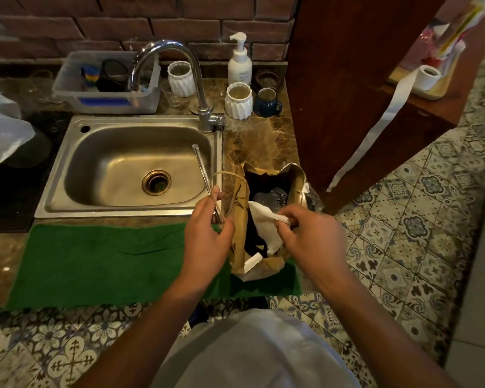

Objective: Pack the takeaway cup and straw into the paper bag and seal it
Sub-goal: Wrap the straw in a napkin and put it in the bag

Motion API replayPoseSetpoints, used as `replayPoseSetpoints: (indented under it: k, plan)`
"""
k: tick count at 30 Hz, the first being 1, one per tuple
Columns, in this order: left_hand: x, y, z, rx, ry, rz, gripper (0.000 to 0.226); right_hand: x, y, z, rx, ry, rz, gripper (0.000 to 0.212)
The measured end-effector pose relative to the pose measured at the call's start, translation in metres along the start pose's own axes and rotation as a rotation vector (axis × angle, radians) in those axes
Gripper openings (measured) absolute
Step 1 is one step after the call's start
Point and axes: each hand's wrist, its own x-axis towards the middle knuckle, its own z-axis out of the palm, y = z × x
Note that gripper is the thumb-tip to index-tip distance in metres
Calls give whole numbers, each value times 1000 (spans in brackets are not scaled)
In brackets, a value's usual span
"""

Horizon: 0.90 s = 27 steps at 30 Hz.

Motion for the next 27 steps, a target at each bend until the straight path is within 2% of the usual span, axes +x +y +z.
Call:
replayPoseSetpoints:
  k: [9, 11, 13, 15, 17, 19, 23, 25, 27]
  plan:
    - [-2, -4, -2, -89, -34, -9, 67, 16, 5, -12, -256, -128, -119, 21]
    - [-4, -4, -1, -105, -30, 5, 67, 19, 2, -12, -226, -166, -126, 21]
    - [-5, -5, -1, -102, -21, 21, 67, 26, 1, -14, -62, -194, -58, 20]
    - [-6, -8, -1, -102, -18, 48, 65, 33, 4, -16, 1, -94, -4, 21]
    - [-9, -10, 0, -88, -24, 77, 64, 41, 7, -13, -128, 33, -13, 22]
    - [-13, -10, 2, -67, -45, 109, 64, 46, 7, -5, -263, 50, -47, 25]
    - [-15, -12, 7, -11, -65, 156, 66, 54, 8, 2, -357, -72, -127, 27]
    - [-12, -12, 6, -34, -47, 123, 67, 57, 11, -6, -312, -217, -208, 24]
    - [-8, -11, 5, -60, -28, 107, 66, 59, 14, -16, -158, -397, -238, 19]
